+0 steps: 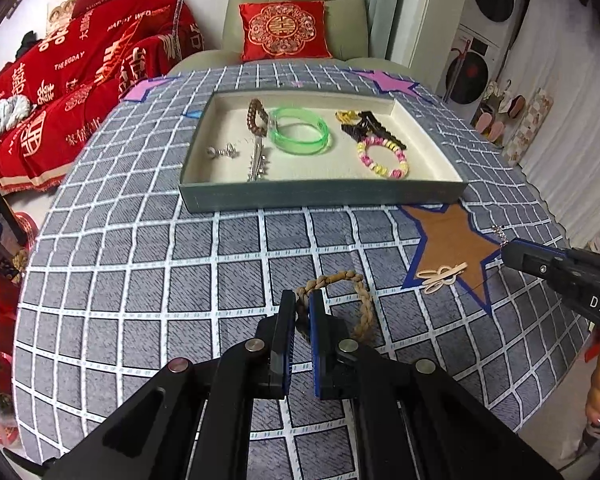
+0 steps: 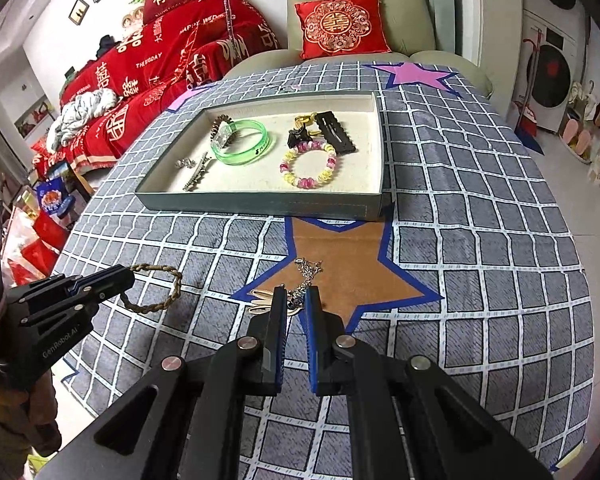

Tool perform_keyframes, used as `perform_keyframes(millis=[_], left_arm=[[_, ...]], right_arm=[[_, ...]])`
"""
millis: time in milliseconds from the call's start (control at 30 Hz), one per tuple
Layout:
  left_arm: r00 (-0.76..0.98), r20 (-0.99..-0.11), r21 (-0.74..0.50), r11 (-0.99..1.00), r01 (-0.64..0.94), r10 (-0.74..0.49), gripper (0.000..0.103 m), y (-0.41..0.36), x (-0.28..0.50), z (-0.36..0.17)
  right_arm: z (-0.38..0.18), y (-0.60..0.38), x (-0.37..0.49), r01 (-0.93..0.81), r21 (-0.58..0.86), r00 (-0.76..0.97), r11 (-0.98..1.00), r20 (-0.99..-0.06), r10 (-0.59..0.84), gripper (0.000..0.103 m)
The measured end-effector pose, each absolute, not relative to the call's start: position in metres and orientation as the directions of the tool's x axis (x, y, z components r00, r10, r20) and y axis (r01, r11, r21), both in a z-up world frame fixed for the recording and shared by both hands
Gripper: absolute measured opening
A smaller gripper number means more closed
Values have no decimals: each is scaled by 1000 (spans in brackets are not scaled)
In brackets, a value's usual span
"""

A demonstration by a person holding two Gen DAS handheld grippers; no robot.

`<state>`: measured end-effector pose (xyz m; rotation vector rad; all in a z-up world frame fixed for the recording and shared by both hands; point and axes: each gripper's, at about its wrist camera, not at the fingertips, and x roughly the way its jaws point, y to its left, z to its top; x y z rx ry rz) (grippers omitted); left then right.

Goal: Organize jewelry
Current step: 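Carry the rope and chain bracelets into the tray and open both tools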

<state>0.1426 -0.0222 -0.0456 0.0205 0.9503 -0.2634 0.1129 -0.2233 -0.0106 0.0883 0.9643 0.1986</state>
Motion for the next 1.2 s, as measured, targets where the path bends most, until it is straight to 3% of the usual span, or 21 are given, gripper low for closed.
perform_keyframes(millis=[633, 1200], left_arm=[[622, -744, -88, 958, 273, -245, 15, -28, 154, -1], [640, -734, -101, 968, 230, -229, 15, -13, 235, 8]], right_arm=[[27, -225, 127, -138, 161, 602, 977, -770, 212, 9], [35, -215, 206, -163, 163, 590, 973, -774, 229, 9]])
